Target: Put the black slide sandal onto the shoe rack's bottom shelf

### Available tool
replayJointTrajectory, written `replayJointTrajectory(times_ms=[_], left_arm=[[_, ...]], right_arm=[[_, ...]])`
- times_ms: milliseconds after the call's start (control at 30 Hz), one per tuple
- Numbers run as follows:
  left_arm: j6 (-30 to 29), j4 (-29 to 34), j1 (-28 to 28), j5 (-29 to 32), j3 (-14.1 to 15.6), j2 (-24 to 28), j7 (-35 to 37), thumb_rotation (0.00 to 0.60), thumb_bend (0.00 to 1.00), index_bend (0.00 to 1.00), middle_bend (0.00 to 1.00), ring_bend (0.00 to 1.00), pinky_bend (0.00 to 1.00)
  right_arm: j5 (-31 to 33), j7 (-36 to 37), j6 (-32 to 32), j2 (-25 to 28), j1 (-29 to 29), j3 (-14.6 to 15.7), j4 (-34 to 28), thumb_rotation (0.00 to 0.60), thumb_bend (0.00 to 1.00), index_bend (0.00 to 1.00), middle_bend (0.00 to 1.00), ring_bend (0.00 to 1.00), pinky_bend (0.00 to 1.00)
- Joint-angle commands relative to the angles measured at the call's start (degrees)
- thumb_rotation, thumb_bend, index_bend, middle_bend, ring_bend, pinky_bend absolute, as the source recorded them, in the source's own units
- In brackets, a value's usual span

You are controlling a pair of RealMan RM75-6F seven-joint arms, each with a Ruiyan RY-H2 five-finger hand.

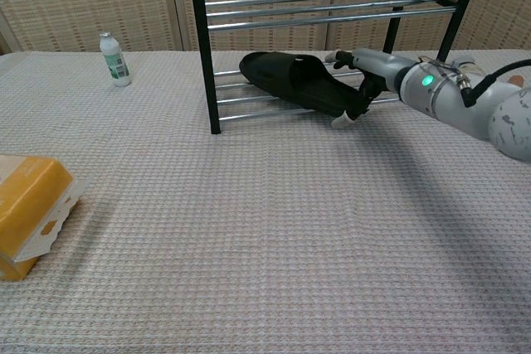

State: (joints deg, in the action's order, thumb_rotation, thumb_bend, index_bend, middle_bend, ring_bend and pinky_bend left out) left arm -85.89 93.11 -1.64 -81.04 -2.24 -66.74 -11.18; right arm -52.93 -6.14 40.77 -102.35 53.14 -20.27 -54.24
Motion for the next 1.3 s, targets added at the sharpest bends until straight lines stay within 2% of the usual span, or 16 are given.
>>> replayJointTrajectory(times_ms=[33,433,733,1033,1167,1300], left_arm=[[0.0,0.0,0.0,0.1,-0.1,0.1,0.1,0.6,0.32,0.1,0.0,0.0,0.15],[-0.3,-0.7,0.5,0.6,0.0,-0.1,0.3,0.6,0.32,0.1,0.0,0.0,0.15],[-0.2,-0.8,0.6,0.4,0.2,-0.2,0.6,0.6,0.32,0.1,0.0,0.0,0.15],[-0.3,-0.3,0.7,0.3,0.2,-0.2,0.0,0.6,0.32,0.1,0.0,0.0,0.15],[-0.5,0.0,0.8,0.5,0.2,0.1,-0.1,0.6,0.32,0.1,0.0,0.0,0.15],[-0.7,0.0,1.1,0.6,0.3,0.2,-0.1,0.6,0.32,0.1,0.0,0.0,0.15]], right_arm=[[-0.3,0.4,0.0,-0.2,0.2,-0.1,-0.3,0.6,0.0,0.0,0.04,0.0,0.2],[-2.4,1.2,0.8,-0.4,0.8,0.2,-3.0,0.6,0.0,0.0,0.04,0.0,0.2],[-3.4,0.6,2.5,1.9,-0.4,0.9,-4.1,0.6,0.0,0.0,0.04,0.0,0.2],[-2.6,1.9,-0.3,-0.1,0.7,0.9,1.8,0.6,0.0,0.0,0.04,0.0,0.2],[-3.6,3.6,-1.4,-2.1,1.5,1.0,5.1,0.6,0.0,0.0,0.04,0.0,0.2],[-5.6,5.1,-1.2,-3.0,1.6,1.6,5.9,0.6,0.0,0.0,0.04,0.0,0.2]])
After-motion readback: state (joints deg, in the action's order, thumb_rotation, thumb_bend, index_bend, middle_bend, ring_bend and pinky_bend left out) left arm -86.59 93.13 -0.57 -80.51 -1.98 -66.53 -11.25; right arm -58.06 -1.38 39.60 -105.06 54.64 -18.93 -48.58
